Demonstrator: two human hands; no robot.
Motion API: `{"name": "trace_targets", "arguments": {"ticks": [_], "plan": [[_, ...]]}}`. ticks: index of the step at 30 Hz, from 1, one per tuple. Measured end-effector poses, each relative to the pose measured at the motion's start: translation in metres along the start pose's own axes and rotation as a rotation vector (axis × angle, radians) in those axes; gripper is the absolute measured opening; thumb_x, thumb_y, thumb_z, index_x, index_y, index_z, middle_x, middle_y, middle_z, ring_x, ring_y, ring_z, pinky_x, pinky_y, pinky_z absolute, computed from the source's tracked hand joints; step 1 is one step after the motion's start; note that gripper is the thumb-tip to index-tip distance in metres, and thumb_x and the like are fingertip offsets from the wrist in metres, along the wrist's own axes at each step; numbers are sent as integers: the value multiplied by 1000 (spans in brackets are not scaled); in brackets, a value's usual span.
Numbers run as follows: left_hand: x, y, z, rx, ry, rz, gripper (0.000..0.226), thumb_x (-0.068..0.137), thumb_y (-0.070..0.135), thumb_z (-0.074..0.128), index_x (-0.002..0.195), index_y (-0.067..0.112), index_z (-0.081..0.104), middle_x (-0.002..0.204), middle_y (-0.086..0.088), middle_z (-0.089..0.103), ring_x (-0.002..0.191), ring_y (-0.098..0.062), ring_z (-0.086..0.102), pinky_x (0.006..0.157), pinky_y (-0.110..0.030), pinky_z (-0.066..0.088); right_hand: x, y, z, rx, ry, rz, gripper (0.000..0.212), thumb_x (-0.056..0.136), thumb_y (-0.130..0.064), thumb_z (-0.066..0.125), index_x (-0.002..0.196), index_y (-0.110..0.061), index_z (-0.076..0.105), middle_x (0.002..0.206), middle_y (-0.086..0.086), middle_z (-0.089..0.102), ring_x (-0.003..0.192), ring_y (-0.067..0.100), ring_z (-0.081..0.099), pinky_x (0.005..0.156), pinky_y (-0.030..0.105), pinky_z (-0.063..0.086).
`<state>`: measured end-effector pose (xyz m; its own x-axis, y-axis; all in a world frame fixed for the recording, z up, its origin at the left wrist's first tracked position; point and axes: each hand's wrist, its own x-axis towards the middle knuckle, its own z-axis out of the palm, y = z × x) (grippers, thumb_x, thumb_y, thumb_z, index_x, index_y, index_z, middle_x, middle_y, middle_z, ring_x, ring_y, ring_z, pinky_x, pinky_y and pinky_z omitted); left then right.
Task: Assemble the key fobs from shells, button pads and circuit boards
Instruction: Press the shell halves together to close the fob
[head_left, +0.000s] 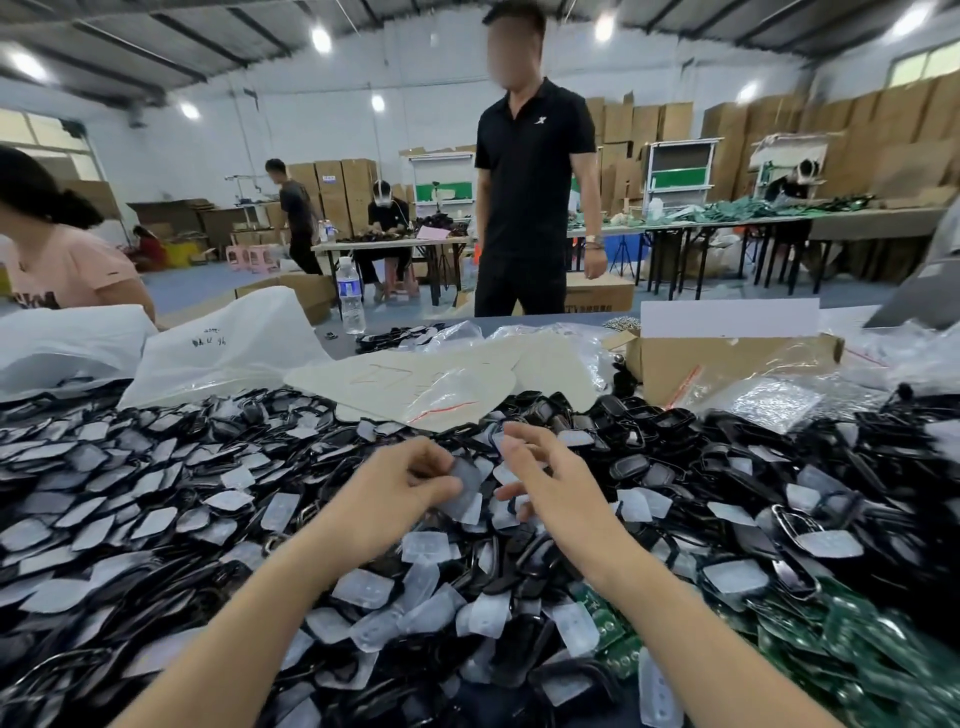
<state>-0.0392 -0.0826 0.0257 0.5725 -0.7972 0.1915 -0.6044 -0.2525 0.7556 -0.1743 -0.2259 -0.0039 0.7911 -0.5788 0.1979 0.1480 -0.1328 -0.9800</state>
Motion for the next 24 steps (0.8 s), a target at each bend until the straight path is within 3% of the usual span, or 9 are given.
{"name": "trace_targets", "arguments": {"ticks": [4,10,13,15,19,24], "plan": [[-5,21,28,-47,21,55,8,89,24,74,93,28,68,73,20,68,58,4,53,60,-11,40,-16,3,-2,-23,87,-70,16,102,-30,59,102,-37,74,79,-10,72,61,5,60,56,19,47],[-19,30,54,-75,50,68,10,88,24,74,87,32,67,59,34,59,52,7,49,53,-7,36,-45,12,-14,-4,152,-89,6,99,-22,65,100,-24,71,74,-6,71,56,10,61,54,20,49],[-31,31,72,-181,90,57,7,92,29,71,90,34,68,75,27,67,64,6,56,62,-9,42,-56,16,-19,62,225,-65,6,98,-18,65,101,-19,70,70,-5,70,57,13,62,55,23,53],[-41,34,84,-294,55,24,8,97,29,65,97,36,67,80,19,71,70,-1,64,66,-18,51,-62,18,-21,113,282,-60,5,98,-18,65,100,-18,70,70,-3,70,57,12,62,54,23,53],[-57,39,107,-444,19,-13,16,103,19,55,107,31,64,71,1,71,58,-12,63,55,-25,52,-77,25,-24,198,352,-44,7,99,-19,63,101,-16,69,68,-1,68,54,13,59,53,21,51],[-67,40,118,-457,10,16,21,103,14,53,110,29,66,65,2,66,55,-11,59,52,-22,47,-88,34,-30,303,306,22,12,97,-16,66,107,-8,67,66,6,64,55,18,57,54,25,50]]}}
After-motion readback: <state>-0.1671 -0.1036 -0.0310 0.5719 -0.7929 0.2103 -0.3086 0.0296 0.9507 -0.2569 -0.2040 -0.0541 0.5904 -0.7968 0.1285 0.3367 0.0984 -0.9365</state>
